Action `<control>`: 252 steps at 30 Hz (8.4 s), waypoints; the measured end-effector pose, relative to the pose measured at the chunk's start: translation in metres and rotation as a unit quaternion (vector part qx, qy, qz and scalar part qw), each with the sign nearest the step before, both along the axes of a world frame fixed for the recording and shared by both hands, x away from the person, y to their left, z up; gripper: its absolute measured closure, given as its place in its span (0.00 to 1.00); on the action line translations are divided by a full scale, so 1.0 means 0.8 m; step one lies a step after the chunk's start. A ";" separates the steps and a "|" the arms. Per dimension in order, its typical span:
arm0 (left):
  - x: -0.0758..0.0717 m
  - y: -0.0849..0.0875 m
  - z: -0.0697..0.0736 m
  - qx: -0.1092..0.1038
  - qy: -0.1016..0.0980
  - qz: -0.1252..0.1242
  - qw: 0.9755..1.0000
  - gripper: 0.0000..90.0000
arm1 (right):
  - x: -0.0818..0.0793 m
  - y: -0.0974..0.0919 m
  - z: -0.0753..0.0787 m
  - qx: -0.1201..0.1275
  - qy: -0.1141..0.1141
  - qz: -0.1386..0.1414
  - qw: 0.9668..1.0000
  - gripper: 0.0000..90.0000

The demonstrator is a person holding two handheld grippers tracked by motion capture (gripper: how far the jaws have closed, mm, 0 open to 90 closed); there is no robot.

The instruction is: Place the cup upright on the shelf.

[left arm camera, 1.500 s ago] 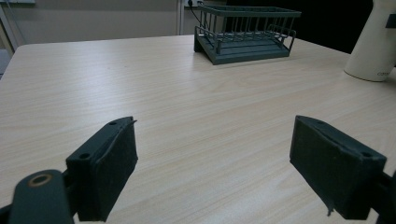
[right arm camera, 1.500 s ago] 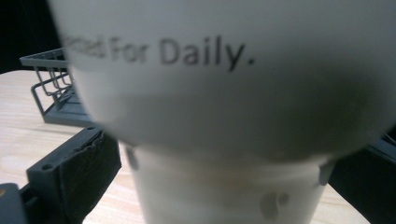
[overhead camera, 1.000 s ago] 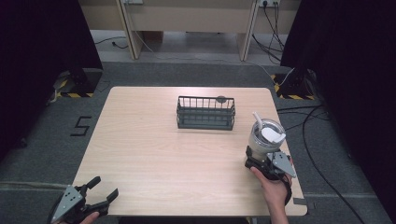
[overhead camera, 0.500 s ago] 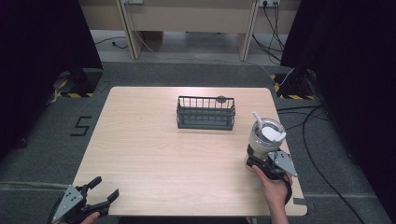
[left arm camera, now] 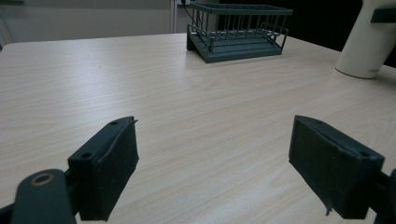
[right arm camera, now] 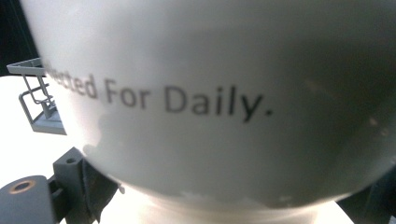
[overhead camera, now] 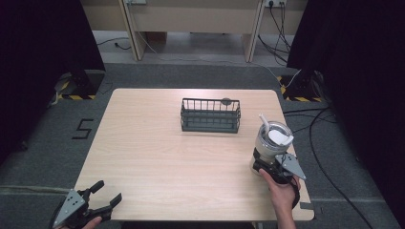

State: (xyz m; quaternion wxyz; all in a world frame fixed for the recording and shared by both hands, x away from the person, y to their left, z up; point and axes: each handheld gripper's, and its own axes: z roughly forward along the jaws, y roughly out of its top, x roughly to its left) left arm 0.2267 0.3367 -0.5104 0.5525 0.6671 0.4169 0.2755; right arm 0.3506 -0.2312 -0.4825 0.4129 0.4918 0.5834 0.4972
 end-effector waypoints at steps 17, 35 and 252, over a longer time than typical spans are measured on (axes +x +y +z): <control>0.000 0.001 0.000 0.000 -0.001 0.004 1.000 0.17 | -0.003 0.004 0.015 -0.004 -0.009 0.004 1.000 0.10; 0.000 0.003 -0.001 -0.003 0.000 0.012 1.000 0.17 | 0.006 0.020 0.041 -0.002 -0.025 0.014 1.000 0.10; -0.002 0.004 0.000 -0.008 -0.007 0.007 1.000 0.17 | 0.244 0.197 0.062 0.006 0.019 0.074 0.997 0.00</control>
